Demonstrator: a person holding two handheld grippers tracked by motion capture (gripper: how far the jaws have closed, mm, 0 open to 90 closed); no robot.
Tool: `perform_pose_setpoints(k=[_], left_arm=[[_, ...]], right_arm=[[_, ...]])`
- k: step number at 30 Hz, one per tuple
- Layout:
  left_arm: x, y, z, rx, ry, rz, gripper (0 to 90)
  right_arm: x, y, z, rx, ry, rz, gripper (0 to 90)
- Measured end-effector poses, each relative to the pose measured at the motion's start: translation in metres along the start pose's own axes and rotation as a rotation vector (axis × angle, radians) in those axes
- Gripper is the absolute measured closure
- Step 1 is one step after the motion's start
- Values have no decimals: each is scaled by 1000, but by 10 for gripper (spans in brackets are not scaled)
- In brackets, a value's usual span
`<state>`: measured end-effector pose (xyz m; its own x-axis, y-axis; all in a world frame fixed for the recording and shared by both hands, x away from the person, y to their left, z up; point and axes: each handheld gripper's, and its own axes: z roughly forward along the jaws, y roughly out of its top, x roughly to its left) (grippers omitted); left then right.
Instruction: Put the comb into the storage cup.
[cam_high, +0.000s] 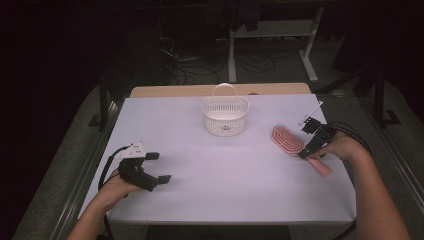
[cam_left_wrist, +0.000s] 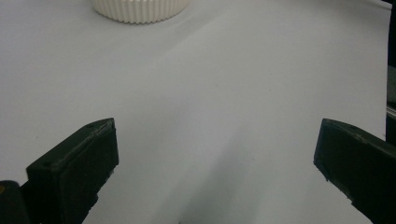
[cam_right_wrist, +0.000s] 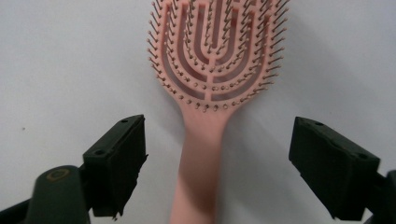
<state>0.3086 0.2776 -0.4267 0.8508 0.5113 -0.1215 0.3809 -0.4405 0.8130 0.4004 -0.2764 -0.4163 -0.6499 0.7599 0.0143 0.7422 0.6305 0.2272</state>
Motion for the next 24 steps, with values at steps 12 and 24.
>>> perform_pose_setpoints(k=[12, 24], left_arm=[[0, 0, 0, 3, -2, -1, 0], [0, 0, 1, 5, -3, 2, 0]], right_arm=[[-1, 3, 5, 28, 14, -3, 323], [-2, 4, 14, 52, 46, 7, 445]])
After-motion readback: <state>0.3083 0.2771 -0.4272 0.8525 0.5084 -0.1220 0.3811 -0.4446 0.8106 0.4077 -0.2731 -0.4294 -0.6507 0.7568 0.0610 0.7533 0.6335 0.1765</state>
